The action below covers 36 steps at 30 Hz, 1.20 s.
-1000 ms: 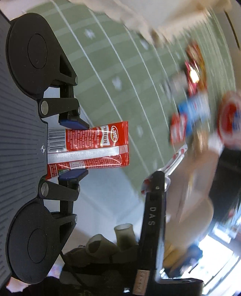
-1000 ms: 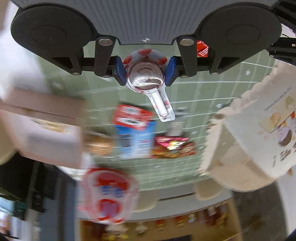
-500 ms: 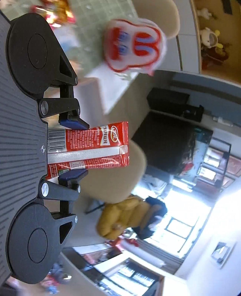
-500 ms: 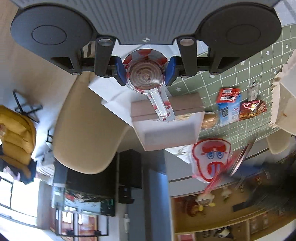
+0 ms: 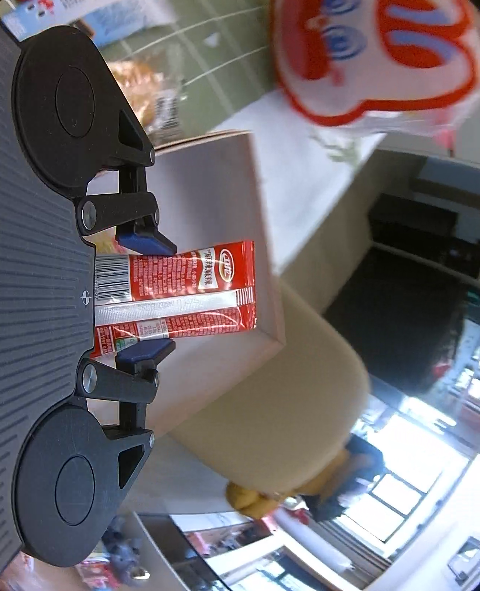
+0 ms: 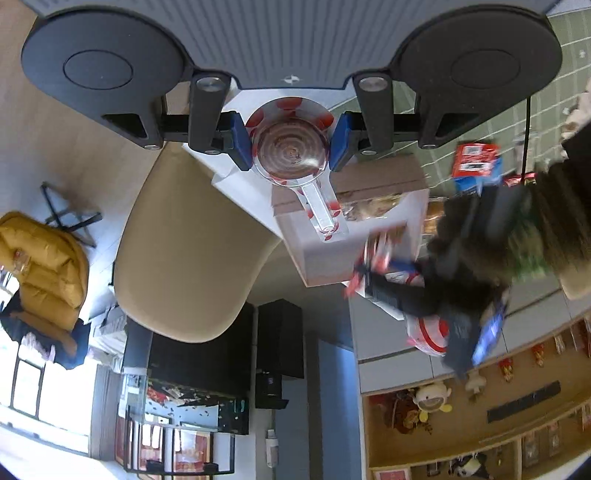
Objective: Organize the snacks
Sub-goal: 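Carry both snacks over the pink box and open both tools to drop them, then withdraw both tools from the pink box toward the remaining snacks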
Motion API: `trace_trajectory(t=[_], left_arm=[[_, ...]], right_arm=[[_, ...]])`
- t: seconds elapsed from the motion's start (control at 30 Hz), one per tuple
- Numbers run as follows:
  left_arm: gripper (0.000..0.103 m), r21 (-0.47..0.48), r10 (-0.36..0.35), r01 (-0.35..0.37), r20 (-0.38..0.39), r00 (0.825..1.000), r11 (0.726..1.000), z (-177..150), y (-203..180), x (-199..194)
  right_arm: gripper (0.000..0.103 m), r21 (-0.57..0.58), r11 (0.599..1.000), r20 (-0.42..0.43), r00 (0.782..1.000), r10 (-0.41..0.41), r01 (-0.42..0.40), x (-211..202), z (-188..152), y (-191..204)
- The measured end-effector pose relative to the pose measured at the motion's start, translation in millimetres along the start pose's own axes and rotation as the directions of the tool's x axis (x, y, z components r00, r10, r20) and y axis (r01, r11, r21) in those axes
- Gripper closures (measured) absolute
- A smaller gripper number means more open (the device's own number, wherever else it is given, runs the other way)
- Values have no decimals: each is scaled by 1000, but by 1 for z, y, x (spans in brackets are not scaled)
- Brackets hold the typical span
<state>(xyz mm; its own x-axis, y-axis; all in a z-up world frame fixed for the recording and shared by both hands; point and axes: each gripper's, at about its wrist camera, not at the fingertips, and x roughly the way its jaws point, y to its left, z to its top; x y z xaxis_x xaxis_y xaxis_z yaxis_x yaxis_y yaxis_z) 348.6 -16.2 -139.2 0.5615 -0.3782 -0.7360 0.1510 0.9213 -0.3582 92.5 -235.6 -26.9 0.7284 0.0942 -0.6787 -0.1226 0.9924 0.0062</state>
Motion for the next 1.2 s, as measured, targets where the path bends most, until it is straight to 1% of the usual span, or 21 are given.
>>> trace_trajectory(t=[0.07, 0.17, 0.27, 0.3, 0.37, 0.43, 0.47, 0.53, 0.6, 0.63, 0.67, 0.7, 0.77, 0.8, 0.87, 0.9, 0.93, 0.97, 1.03, 1.13, 1.2], left_arm=[[50, -37, -34, 34, 15, 999, 999, -3, 12, 2], [51, -89, -107, 113, 68, 992, 990, -4, 25, -16], [50, -69, -139, 149, 141, 980, 986, -7, 31, -48], [50, -60, -136, 146, 157, 978, 987, -10, 34, -56], [50, -39, -105, 113, 171, 980, 993, -18, 39, -73], [50, -36, -73, 79, 156, 985, 996, -32, 44, -84], [50, -45, -61, 68, 144, 988, 997, -42, 46, -89], [51, -65, -60, 68, 120, 991, 996, -62, 50, -101], [51, -96, -66, 77, 112, 991, 992, -77, 53, -112], [51, -114, -67, 80, 108, 992, 990, -86, 55, -116], [51, -123, -69, 82, 100, 993, 989, -91, 59, -118], [51, -128, -69, 81, 95, 993, 988, -95, 61, -122], [51, -139, -72, 83, 78, 994, 987, -108, 61, -126], [51, -139, -77, 86, 69, 995, 987, -111, 62, -128], [51, -129, -81, 87, 48, 996, 988, -123, 59, -131], [51, -125, -82, 87, 41, 996, 988, -128, 58, -134], [51, -127, -84, 88, 32, 996, 988, -132, 58, -135], [51, -133, -85, 87, 24, 996, 987, -135, 59, -136], [51, -145, -77, 78, 13, 997, 986, -143, 60, -141], [51, -155, -48, 47, -2, 999, 987, -151, 64, -147], [51, -156, -24, 24, -3, 1000, 987, -157, 65, -153]], right_arm=[[58, -17, 1000, 9, 1000, -5, 5, 10, 15, 3], [58, 3, 1000, 1, 1000, 30, -30, 34, 40, 5], [58, 37, 998, -16, 998, 60, -60, 73, 71, 10], [58, 50, 996, -29, 997, 72, -70, 86, 79, 11], [58, 92, 989, -81, 989, 122, -114, 126, 96, 19], [58, 127, 982, -137, 978, 157, -140, 163, 104, 27], [58, 138, 981, -165, 973, 162, -140, 182, 106, 32], [57, 155, 977, -202, 964, 174, -144, 211, 105, 38], [57, 166, 968, -244, 943, 224, -187, 231, 102, 43], [57, 172, 965, -261, 936, 238, -197, 234, 102, 44], [54, 175, 964, -273, 931, 241, -198, 234, 100, 46], [49, 168, 965, -282, 928, 244, -203, 231, 98, 47], [45, 134, 964, -294, 920, 259, -228, 219, 95, 53], [45, 118, 962, -305, 913, 271, -246, 214, 93, 55], [45, 90, 952, -344, 888, 305, -293, 203, 87, 61], [46, 80, 949, -368, 876, 313, -306, 200, 84, 66], [51, 67, 949, -393, 866, 308, -308, 200, 81, 69], [64, 51, 951, -419, 858, 296, -304, 200, 77, 74], [72, 39, 950, -438, 849, 296, -311, 203, 72, 82], [74, 51, 954, -425, 858, 287, -294, 208, 70, 87], [74, 59, 955, -422, 860, 288, -291, 214, 69, 90]])
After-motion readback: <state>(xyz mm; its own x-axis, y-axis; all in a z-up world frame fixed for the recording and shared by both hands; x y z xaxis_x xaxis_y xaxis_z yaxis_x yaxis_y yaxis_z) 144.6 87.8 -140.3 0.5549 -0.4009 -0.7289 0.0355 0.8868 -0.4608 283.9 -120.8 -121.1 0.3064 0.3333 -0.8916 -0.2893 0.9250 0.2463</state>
